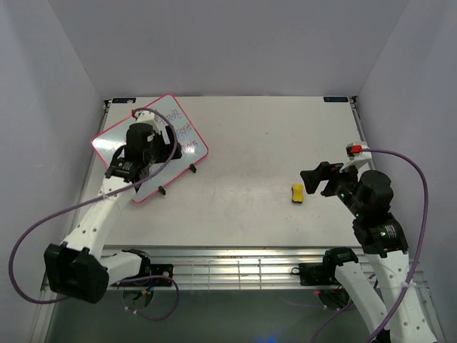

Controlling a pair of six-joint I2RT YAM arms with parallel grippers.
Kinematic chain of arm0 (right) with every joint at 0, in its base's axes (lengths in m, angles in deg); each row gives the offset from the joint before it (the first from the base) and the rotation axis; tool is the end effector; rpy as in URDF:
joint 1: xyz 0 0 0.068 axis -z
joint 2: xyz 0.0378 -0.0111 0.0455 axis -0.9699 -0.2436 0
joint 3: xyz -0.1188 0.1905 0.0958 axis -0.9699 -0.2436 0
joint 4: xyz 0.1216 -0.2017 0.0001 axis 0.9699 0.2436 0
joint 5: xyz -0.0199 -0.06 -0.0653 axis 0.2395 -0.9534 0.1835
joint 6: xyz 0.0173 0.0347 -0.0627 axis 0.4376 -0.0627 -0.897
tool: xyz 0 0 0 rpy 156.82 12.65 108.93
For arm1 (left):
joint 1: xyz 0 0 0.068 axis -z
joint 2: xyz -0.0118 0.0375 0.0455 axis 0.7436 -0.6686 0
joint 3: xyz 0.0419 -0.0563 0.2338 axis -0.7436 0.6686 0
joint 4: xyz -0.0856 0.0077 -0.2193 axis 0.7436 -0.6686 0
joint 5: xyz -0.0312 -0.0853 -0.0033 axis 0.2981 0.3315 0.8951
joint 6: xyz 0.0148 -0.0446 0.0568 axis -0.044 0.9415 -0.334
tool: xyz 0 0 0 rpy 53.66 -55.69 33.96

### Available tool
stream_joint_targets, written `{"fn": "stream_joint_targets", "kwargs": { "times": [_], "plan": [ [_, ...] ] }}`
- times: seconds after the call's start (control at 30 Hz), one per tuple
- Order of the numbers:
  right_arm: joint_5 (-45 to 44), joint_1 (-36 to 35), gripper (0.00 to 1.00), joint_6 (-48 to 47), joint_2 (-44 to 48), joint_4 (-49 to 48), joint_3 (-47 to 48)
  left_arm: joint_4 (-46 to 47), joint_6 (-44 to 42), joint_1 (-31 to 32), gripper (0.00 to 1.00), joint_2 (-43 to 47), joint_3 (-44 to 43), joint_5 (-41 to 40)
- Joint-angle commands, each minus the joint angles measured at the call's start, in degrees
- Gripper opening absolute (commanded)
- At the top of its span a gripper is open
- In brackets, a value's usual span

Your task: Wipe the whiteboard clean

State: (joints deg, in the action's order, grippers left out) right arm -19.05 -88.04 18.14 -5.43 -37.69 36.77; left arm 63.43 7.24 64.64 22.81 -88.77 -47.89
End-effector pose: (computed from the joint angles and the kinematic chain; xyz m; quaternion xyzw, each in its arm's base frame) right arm 0.1374 0.0352 0.3219 -0.0229 0.7677 0.1724 0.6168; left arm 0.2462 -0.0662 0.2859 -0.0364 0.8706 -0.0976 0.4807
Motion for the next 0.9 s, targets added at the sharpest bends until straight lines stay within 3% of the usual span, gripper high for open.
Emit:
{"fn": "stream_joint_targets", "kwargs": {
  "times": [0.0, 0.13, 0.23, 0.33, 0.4, 0.47, 0.6, 0.77, 0.87],
  "plan": [
    [9.7, -0.3, 0.90, 1.4, -0.3, -6.4, -1.3, 3.0, 0.8, -6.9, 0.98, -3.7, -7.2, 0.8],
    [13.6, -0.3, 0.90, 1.5, -2.2, -7.5, -1.9, 3.6, 7.3, -28.7, 0.98, -5.3, -11.4, 10.6],
    [16.1, -0.3, 0.90, 1.2, -2.9, -7.8, -1.8, 2.1, 8.8, -36.9, 0.98, -6.9, -13.8, 10.4],
    [18.2, -0.3, 0.90, 1.5, -3.1, -9.6, -2.4, 6.2, 10.6, -41.7, 0.98, -4.2, -10.1, 8.3],
    [21.2, -0.3, 0.90, 2.3, -3.7, -10.5, -2.3, 8.5, 12.2, -47.5, 0.98, -5.1, -7.8, 11.4],
    [22.9, -0.9, 0.90, 2.7, -4.0, -10.8, -2.1, 10.4, 13.2, -50.0, 0.98, -6.7, -6.1, 18.9],
    [23.1, -3.6, 0.90, 2.2, -4.3, -11.1, -1.7, 23.4, 14.8, -54.5, 0.98, -6.9, 3.0, 28.7],
    [22.4, -5.0, 0.90, 0.0, -3.2, -8.2, -0.8, 37.0, 20.4, -57.7, 0.98, -9.9, 8.6, 39.4],
    [23.9, -5.8, 0.90, -0.6, -2.1, -7.7, -0.3, 40.5, 23.4, -59.0, 0.98, -12.7, 11.5, 44.5]
  ]
}}
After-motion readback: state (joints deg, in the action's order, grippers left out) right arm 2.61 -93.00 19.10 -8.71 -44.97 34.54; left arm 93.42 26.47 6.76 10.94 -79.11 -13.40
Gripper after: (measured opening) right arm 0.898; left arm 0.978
